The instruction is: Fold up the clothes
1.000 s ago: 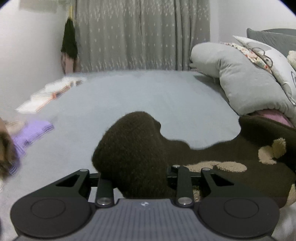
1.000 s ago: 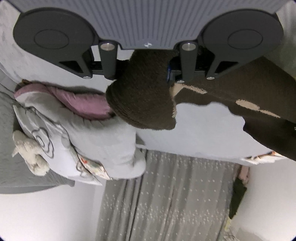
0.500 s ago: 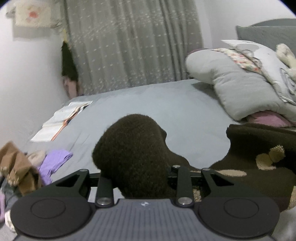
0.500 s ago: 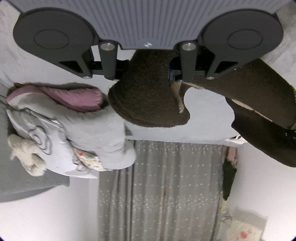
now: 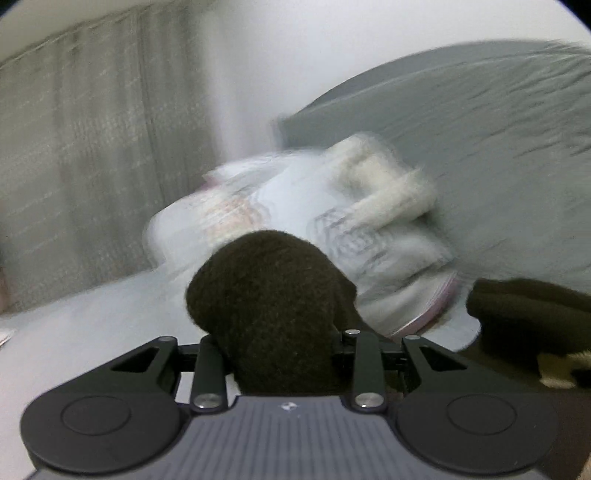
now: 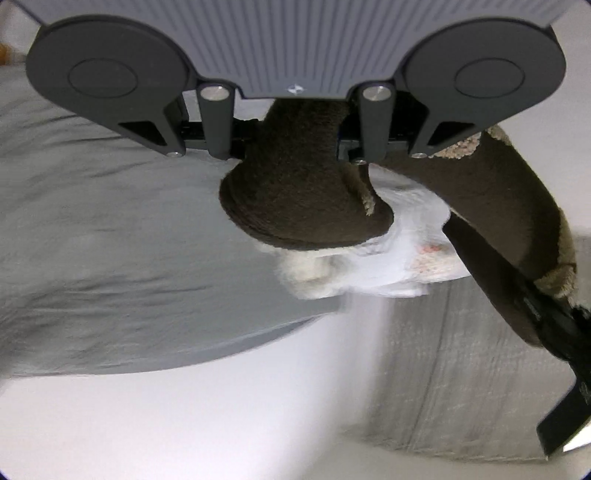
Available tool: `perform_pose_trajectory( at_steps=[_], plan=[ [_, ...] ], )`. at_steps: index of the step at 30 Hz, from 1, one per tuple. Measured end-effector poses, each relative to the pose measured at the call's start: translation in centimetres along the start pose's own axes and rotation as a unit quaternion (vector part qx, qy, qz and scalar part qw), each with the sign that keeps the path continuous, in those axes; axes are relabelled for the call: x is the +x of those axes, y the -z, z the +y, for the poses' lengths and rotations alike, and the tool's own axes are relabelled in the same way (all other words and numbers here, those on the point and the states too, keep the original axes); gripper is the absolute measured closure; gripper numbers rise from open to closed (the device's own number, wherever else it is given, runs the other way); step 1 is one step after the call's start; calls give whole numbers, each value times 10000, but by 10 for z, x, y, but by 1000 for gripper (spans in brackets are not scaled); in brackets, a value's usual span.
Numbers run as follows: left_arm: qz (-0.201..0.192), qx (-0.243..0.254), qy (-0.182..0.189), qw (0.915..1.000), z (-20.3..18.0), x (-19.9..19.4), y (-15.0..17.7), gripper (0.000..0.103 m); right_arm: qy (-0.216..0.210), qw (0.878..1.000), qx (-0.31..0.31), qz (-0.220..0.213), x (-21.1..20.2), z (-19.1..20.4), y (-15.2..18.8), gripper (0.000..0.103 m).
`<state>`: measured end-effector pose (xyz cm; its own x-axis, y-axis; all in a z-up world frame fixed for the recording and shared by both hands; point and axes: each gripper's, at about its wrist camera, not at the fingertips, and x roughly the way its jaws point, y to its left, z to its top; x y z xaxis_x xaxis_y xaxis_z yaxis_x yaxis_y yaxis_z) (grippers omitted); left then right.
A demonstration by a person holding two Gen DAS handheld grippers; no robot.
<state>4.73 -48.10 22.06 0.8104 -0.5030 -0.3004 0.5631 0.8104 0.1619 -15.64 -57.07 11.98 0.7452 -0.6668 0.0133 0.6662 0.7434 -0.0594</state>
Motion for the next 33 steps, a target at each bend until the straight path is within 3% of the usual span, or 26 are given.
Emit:
perform_pose_trajectory(
  at_steps=[3, 5, 6, 7, 8, 9, 10, 11, 12, 14, 16, 18, 22, 24, 26, 28, 30, 33],
  plan=[
    [-122, -69, 720, 9973, -66, 48, 1, 69, 1065, 9933, 450, -59, 14, -51, 17, 70],
    [-97, 137, 1121, 9936, -111, 89, 23, 68, 1345, 9881, 747, 82, 20, -65, 33, 70],
    [-55, 275, 1203, 9923, -123, 99, 35, 67, 1468, 9805, 1250, 370, 26, -79, 48, 67],
    [59, 523, 1277, 9904, -141, 114, 53, 63, 1604, 9549, 2264, 1053, 33, -99, 79, 66],
    [237, 816, 1313, 9877, -160, 131, 74, 62, 1710, 9077, 3370, 1826, 41, -120, 114, 65],
    [583, 1185, 1147, 9846, -181, 150, 105, 62, 1734, 8688, 4116, 2137, 40, -132, 145, 65],
    [902, 1430, 710, 9830, -195, 165, 135, 58, 1730, 8331, 4732, 2283, 36, -139, 173, 65],
    [1119, 1578, 369, 9804, -205, 177, 159, 55, 1719, 8258, 4853, 2301, 34, -141, 179, 64],
    [1017, 1344, 349, 9851, -200, 178, 164, 54, 1692, 8404, 4564, 2383, 38, -139, 164, 62],
    [943, 533, 513, 9928, -176, 185, 164, 51, 1648, 8492, 4516, 2187, 33, -140, 152, 60],
    [1052, 192, 657, 9921, -160, 193, 154, 51, 1721, 8368, 4658, 2304, 31, -147, 157, 57],
    [974, 335, 715, 9921, -158, 192, 143, 51, 1733, 8248, 4833, 2369, 24, -158, 165, 56],
    [820, 544, 592, 9934, -170, 181, 139, 49, 2076, 8347, 4625, 2154, 11, -163, 149, 55],
    [959, 405, 532, 9931, -167, 189, 140, 42, 2212, 8304, 4648, 2132, 6, -170, 146, 45],
    [1024, 329, 464, 9931, -162, 187, 140, 28, 2416, 8250, 4656, 2101, 3, -188, 147, 44],
    [999, 163, 220, 9946, -146, 185, 133, 26, 3037, 8180, 4462, 1989, -2, -208, 148, 45],
    [919, 27, -82, 9957, -130, 184, 124, 23, 3296, 8154, 4358, 1913, -3, -227, 147, 44],
    [793, -49, -539, 9954, -111, 187, 111, 23, 3115, 8314, 4275, 1704, 4, -235, 144, 43]
  ],
)
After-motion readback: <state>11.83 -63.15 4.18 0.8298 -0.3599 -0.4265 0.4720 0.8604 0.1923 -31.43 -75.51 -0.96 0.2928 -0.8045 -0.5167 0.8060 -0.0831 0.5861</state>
